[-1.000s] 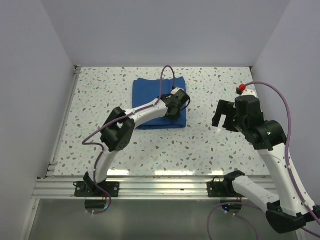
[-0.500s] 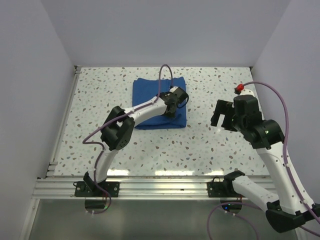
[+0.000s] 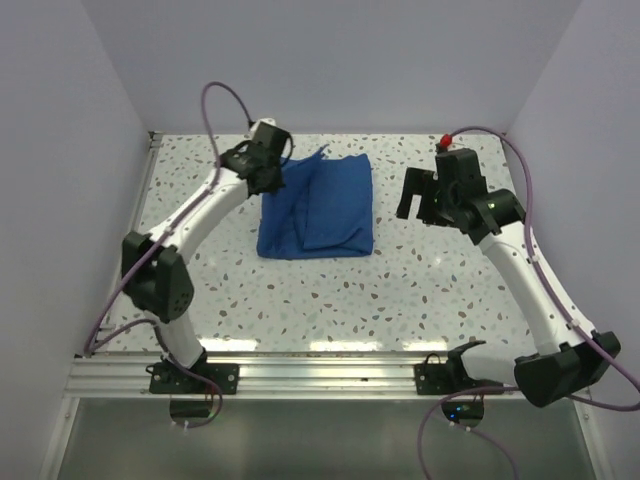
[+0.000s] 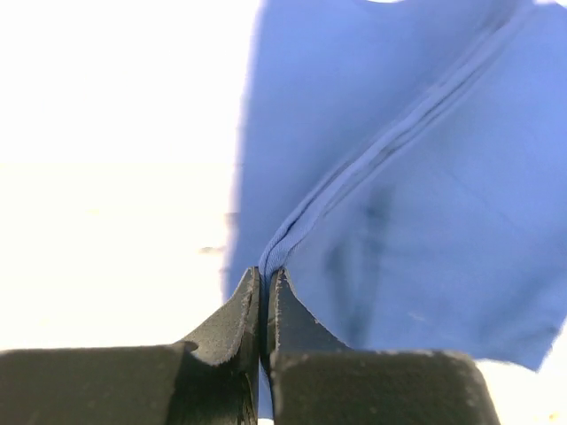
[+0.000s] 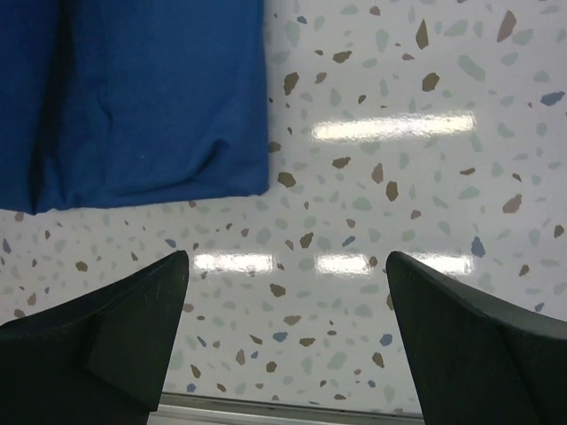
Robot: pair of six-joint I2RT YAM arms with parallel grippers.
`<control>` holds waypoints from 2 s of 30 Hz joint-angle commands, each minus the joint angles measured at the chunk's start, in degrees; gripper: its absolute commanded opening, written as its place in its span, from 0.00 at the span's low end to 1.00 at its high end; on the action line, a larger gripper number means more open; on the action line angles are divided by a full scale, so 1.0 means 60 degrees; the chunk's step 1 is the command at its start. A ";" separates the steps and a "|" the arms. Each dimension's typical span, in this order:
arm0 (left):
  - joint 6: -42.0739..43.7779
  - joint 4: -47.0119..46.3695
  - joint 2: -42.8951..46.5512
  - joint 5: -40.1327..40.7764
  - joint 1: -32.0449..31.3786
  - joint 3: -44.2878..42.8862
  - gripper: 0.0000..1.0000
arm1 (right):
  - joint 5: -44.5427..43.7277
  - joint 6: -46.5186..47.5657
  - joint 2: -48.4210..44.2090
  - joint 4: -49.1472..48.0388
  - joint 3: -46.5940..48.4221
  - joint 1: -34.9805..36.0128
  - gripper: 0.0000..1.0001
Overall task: Open and lay out the surgical kit
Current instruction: Open the surgical kit at the center of the board.
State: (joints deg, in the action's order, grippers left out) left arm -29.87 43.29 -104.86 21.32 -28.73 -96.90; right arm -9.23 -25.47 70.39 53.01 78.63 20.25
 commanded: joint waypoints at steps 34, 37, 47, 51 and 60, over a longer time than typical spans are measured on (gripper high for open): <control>0.0115 -0.1252 0.4351 -0.0067 0.2152 0.6130 1.00 | 0.0075 0.0584 1.1148 0.1696 0.8544 0.3905 0.96; 0.0100 -0.1369 0.4425 -0.0213 0.2152 0.6336 1.00 | -0.0173 0.0671 1.2055 0.2178 0.9553 0.3992 0.94; 0.0173 -0.1487 0.4366 -0.0345 0.2152 0.6643 1.00 | -0.0540 0.0862 1.2350 0.2414 0.9308 0.4184 0.02; 0.0232 -0.1575 0.4162 -0.0463 0.2152 0.6629 1.00 | -0.0731 0.0950 1.2117 0.2517 0.9365 0.4184 0.00; 0.0553 -0.1605 0.3723 -0.0433 0.2152 0.6103 1.00 | -0.2678 0.0935 0.9165 0.2212 0.8915 0.3249 0.00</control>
State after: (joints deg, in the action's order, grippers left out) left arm -27.88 36.10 -81.58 18.81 -15.79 -57.43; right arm -17.74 -20.12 139.90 65.84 134.08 44.03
